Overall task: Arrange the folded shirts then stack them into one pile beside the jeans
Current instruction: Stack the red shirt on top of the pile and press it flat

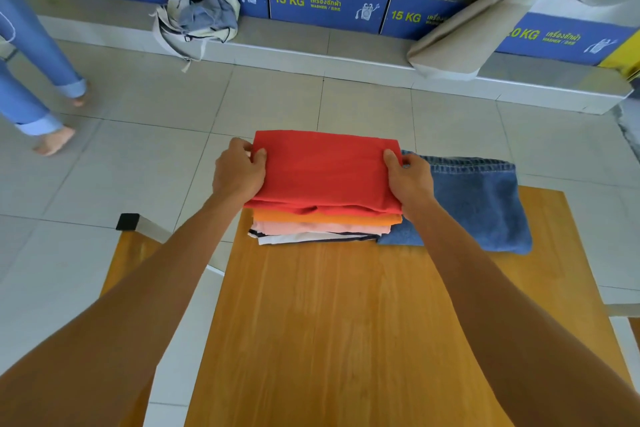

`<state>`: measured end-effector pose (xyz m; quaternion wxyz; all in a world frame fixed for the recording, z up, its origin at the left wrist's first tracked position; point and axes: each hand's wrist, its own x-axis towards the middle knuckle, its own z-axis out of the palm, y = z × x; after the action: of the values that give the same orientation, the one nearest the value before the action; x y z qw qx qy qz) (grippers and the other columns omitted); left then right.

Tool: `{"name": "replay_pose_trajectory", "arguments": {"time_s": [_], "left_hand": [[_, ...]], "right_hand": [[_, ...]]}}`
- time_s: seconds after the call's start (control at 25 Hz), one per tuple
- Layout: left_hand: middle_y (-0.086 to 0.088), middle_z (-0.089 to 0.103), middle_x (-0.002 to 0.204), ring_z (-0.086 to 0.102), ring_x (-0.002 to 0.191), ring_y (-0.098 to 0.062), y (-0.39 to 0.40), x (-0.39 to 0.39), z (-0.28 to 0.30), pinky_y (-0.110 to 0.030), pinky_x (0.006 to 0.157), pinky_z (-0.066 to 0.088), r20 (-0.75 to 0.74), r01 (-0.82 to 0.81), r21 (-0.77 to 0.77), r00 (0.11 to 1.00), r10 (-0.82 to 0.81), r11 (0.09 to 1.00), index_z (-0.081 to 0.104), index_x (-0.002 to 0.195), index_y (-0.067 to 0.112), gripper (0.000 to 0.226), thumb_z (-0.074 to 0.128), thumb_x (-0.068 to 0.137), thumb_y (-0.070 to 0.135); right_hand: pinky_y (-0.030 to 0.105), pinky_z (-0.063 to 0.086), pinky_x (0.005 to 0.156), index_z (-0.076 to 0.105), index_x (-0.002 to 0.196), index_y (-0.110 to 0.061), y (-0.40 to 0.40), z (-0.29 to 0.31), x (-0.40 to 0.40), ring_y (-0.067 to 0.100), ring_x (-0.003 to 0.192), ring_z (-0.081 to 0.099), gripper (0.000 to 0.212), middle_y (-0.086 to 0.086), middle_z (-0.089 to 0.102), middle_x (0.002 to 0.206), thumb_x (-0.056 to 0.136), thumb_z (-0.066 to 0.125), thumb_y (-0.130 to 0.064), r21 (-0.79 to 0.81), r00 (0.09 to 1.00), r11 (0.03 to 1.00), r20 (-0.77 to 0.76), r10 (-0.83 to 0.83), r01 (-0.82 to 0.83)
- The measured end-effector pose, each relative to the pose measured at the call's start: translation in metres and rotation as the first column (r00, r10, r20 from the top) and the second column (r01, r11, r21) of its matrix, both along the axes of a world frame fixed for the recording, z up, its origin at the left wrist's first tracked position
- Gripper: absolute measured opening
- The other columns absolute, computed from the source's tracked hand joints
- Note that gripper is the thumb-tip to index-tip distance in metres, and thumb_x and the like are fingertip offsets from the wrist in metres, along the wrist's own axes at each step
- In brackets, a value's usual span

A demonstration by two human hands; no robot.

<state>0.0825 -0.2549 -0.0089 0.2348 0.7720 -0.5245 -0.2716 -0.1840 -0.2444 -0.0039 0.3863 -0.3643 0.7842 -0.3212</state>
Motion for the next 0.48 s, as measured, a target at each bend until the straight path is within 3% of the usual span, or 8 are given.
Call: {"name": "replay_pose_trajectory", "arguments": {"time_s": [0.12,0.2,0.24,0.32,0.4,0.48], "left_hand": [[-0.009,0.06,0.128,0.055,0.12,-0.027,-0.004,-0.008,0.011,-0.041,0.099,0.046,0.212,0.148,-0.33,0.974,-0.079,0.932,0.057,0.126,0.011,0.033,0.049,0.094,0.016],[-0.01,0.058,0.137,0.049,0.132,-0.028,-0.01,-0.028,0.013,-0.048,0.11,0.037,0.317,0.334,-0.403,0.924,-0.213,0.852,0.059,0.127,0.01,0.036,0.042,0.096,0.013],[-0.01,0.052,0.144,0.04,0.14,-0.028,-0.01,-0.04,0.009,-0.051,0.114,0.031,0.374,0.425,-0.337,0.879,-0.295,0.84,0.056,0.132,0.01,0.039,0.038,0.099,0.017],[-0.009,0.036,0.156,0.021,0.149,-0.028,-0.005,-0.054,-0.011,-0.054,0.12,0.015,0.477,0.523,-0.127,0.777,-0.411,0.843,0.043,0.145,0.013,0.048,0.028,0.103,0.031],[-0.007,0.023,0.162,0.011,0.152,-0.027,-0.001,-0.051,-0.028,-0.055,0.12,0.008,0.523,0.504,-0.058,0.751,-0.404,0.862,0.031,0.152,0.019,0.055,0.02,0.102,0.04],[-0.005,0.015,0.164,0.007,0.152,-0.026,-0.002,-0.047,-0.034,-0.057,0.119,0.006,0.5,0.467,-0.053,0.778,-0.382,0.883,0.026,0.153,0.025,0.057,0.015,0.101,0.043]], "right_hand": [[0.035,0.044,0.081,0.057,0.123,-0.012,-0.005,0.022,0.013,0.026,0.111,0.057,0.028,0.006,0.061,0.123,0.098,0.052,-0.026,-0.201,0.935,0.978,-0.355,-0.027,-0.048],[0.043,0.044,0.099,0.061,0.125,-0.014,-0.008,0.027,0.038,0.026,0.127,0.051,0.03,0.005,0.057,0.137,0.097,0.051,-0.019,-0.338,0.82,0.89,-0.569,0.067,-0.307],[0.045,0.038,0.107,0.06,0.13,-0.015,-0.008,0.024,0.055,0.026,0.137,0.044,0.034,0.005,0.053,0.145,0.098,0.048,-0.019,-0.301,0.74,0.83,-0.648,0.183,-0.469],[0.048,0.022,0.12,0.046,0.146,-0.015,0.0,0.007,0.084,0.024,0.151,0.023,0.046,0.004,0.037,0.159,0.102,0.038,-0.026,-0.051,0.534,0.737,-0.723,0.439,-0.674],[0.049,0.009,0.124,0.028,0.156,-0.017,0.008,-0.013,0.087,0.021,0.154,0.009,0.054,0.001,0.022,0.165,0.104,0.027,-0.034,0.135,0.399,0.697,-0.737,0.546,-0.705],[0.053,0.004,0.123,0.02,0.158,-0.021,0.009,-0.022,0.071,0.019,0.155,0.006,0.058,-0.002,0.016,0.167,0.105,0.02,-0.042,0.179,0.349,0.691,-0.759,0.55,-0.7]]}}
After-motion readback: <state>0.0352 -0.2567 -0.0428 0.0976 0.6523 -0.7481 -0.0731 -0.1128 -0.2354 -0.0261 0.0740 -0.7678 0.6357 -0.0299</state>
